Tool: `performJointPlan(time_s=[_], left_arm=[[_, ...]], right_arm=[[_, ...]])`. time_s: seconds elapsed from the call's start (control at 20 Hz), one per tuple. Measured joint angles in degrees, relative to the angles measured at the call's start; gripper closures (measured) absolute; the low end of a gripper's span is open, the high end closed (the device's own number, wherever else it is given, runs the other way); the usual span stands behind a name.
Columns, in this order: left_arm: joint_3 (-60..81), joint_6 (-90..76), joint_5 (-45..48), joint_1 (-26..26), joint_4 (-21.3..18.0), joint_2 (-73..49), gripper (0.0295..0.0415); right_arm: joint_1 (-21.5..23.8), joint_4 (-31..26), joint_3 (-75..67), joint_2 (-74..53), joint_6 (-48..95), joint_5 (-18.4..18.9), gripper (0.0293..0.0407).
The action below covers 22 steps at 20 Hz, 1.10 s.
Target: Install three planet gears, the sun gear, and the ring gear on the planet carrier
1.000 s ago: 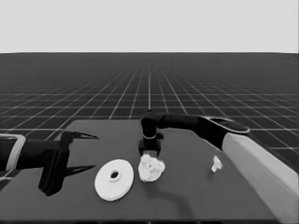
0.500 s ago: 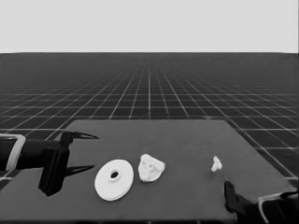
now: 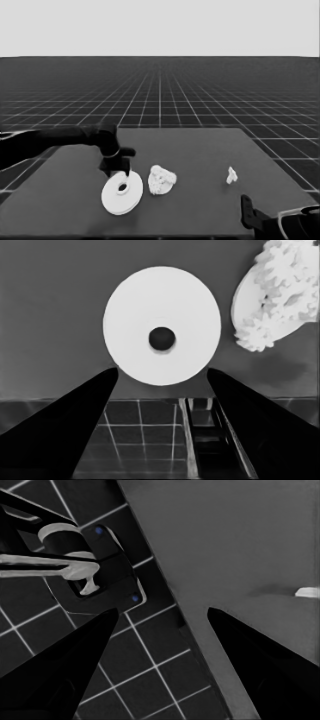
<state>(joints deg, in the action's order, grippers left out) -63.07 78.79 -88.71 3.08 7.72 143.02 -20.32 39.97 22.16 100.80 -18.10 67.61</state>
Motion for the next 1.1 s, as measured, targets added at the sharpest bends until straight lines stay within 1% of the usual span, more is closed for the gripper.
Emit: performJointPlan(time_s=[0.05,0.1,0.2,0.3,0.5,0.55,1.0,1.05,1.1], left_arm=[[-1.86,-0.86,1.19,-5.23,5.27,0.50,0.0326],[-3.67,-1.73,2.17,-8.84,8.23,1.01,0.0326],[-5.97,-2.83,3.34,-11.83,10.73,1.70,0.0326],[-6.87,-3.25,3.81,-12.74,11.53,1.98,0.0326],[-7.28,-3.45,4.04,-13.12,11.90,2.11,0.0326],[-7.30,-3.46,4.04,-13.14,11.92,2.11,0.0361],[-7.33,-3.47,4.06,-13.14,11.94,2.12,0.0362],[-3.62,-1.50,1.95,-8.90,7.36,0.93,0.0362],[-2.04,-0.60,1.05,-5.22,4.23,0.47,0.0362]], right_arm=[[0.00,0.00,0.00,0.00,0.00,0.00,0.0315],[0.00,0.00,0.00,0.00,0.00,0.00,0.0315],[0.00,0.00,0.00,0.00,0.00,0.00,0.0315],[0.00,0.00,0.00,0.00,0.00,0.00,0.0315],[0.00,0.00,0.00,0.00,0.00,0.00,0.0315],[0.00,0.00,0.00,0.00,0.00,0.00,0.0315],[0.00,0.00,0.00,0.00,0.00,0.00,0.0315],[0.00,0.00,0.00,0.00,0.00,0.00,0.0315],[0.00,0.00,0.00,0.00,0.00,0.00,0.0315]])
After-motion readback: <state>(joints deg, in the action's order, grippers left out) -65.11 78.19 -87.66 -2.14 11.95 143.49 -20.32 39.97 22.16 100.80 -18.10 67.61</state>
